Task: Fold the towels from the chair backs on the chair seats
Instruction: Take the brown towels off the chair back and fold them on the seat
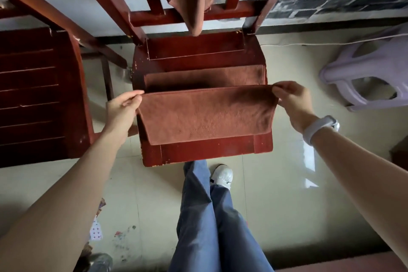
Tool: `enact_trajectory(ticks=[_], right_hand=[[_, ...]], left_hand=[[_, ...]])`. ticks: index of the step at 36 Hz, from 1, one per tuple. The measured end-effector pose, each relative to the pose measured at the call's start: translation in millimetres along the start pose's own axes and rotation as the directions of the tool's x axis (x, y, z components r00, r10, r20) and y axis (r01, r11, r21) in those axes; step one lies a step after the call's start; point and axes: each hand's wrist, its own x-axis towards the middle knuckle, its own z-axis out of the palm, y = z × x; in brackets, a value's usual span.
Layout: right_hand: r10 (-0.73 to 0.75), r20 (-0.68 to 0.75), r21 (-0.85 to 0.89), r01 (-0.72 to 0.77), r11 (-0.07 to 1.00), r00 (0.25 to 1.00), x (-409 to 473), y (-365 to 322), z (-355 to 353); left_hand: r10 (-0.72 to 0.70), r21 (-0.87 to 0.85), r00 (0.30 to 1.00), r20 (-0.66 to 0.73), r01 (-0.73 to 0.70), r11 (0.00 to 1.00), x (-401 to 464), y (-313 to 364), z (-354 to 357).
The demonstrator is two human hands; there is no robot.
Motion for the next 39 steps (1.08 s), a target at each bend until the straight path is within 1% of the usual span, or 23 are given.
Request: enact_trajectory(ticks=[4, 11, 14, 19, 23, 27, 31, 35, 37, 39], right_hand=[[0.006, -0.043, 0.008, -0.005, 1.0, 0.999, 30.9, -7.3, 16.0], [-0.018, -0.091, -0.061, 0.013, 0.998, 0.996, 72.3, -8.9, 39.2], [-0.036, -0.113, -0.077, 0.027, 0.997, 0.993, 82.1, -7.5, 47.1], [-0.027, -0.129, -0.105, 0.014, 0.994, 0.991, 93.5, -3.9, 52.7], [-0.031, -0.135, -0.147, 0.011, 0.989, 0.99, 99.0, 1.1, 55.3], [-0.034, -0.149, -0.218, 0.001, 0.976, 0.988, 103.9, 2.3, 59.2], [-0.043, -0.173, -0.315, -0.014, 0.949, 0.984, 106.3, 0.0, 63.5], [-0.077, -0.23, -0.429, -0.031, 0.903, 0.97, 105.4, -0.1, 66.5], [-0.05, -0.252, -0.429, -0.065, 0.901, 0.966, 104.2, 0.8, 63.2], [-0.025, -0.277, -0.33, -0.071, 0.941, 0.961, 100.3, 0.5, 59.1]], left_hand=[[0.02, -0.003, 0.999, -0.032, -0.02, 1.0, 31.8, 5.6, 11.2], [0.042, 0.02, 0.997, -0.066, -0.041, 0.999, 68.9, 1.6, 26.2], [0.053, 0.019, 0.995, -0.089, -0.051, 0.999, 77.5, -1.2, 29.3], [0.101, 0.067, 0.987, -0.129, -0.093, 0.993, 88.8, -7.2, 33.6], [0.104, 0.128, 0.983, -0.153, -0.085, 0.988, 97.0, -13.4, 38.2], [0.109, 0.148, 0.97, -0.218, -0.077, 0.986, 103.1, -15.0, 47.5], [0.148, 0.246, 0.946, -0.289, -0.076, 0.966, 103.5, -9.6, 58.9], [0.236, 0.455, 0.932, -0.275, -0.09, 0.886, 100.4, -4.7, 64.3], [0.229, 0.511, 0.933, -0.279, -0.058, 0.857, 99.7, -1.0, 64.1], [0.252, 0.567, 0.932, -0.259, -0.064, 0.821, 97.9, 2.2, 62.5]])
